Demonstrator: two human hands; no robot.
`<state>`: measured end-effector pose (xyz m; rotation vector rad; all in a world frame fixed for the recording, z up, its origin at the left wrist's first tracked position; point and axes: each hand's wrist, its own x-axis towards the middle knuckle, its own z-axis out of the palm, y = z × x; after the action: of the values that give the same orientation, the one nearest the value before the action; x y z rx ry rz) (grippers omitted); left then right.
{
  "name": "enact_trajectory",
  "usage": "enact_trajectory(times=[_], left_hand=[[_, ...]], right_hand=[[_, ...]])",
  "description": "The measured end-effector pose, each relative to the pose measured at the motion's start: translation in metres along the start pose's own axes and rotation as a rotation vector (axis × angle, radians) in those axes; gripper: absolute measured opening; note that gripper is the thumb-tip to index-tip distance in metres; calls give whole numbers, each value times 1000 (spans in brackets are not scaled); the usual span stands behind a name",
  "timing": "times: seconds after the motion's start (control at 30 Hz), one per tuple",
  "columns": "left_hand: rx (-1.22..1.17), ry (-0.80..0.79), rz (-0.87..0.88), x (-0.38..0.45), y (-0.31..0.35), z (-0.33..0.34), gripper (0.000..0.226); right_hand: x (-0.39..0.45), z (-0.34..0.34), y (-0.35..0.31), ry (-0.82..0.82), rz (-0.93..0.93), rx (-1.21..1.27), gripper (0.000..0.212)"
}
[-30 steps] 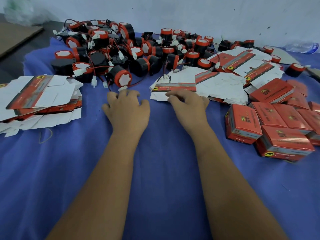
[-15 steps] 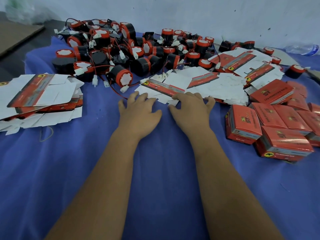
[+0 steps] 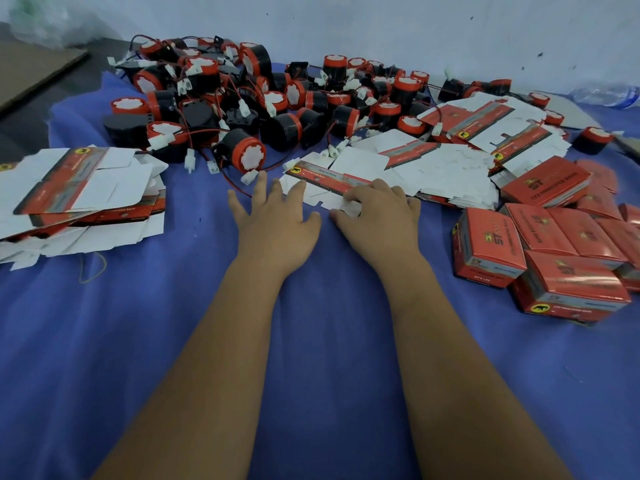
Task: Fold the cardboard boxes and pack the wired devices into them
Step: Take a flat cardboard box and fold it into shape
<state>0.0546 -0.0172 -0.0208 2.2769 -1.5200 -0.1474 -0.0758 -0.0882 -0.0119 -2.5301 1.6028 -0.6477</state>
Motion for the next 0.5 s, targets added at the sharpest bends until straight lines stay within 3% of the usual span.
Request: enact_trajectory(times=[0.3,0.5], left_hand=[[-34,93,35,0,2,-5,45],[-66,132,103,-2,1,-1,40]], right_hand=[[-2,-2,-1,21,4,363,64],[-2,-5,1,127,35,126,29]])
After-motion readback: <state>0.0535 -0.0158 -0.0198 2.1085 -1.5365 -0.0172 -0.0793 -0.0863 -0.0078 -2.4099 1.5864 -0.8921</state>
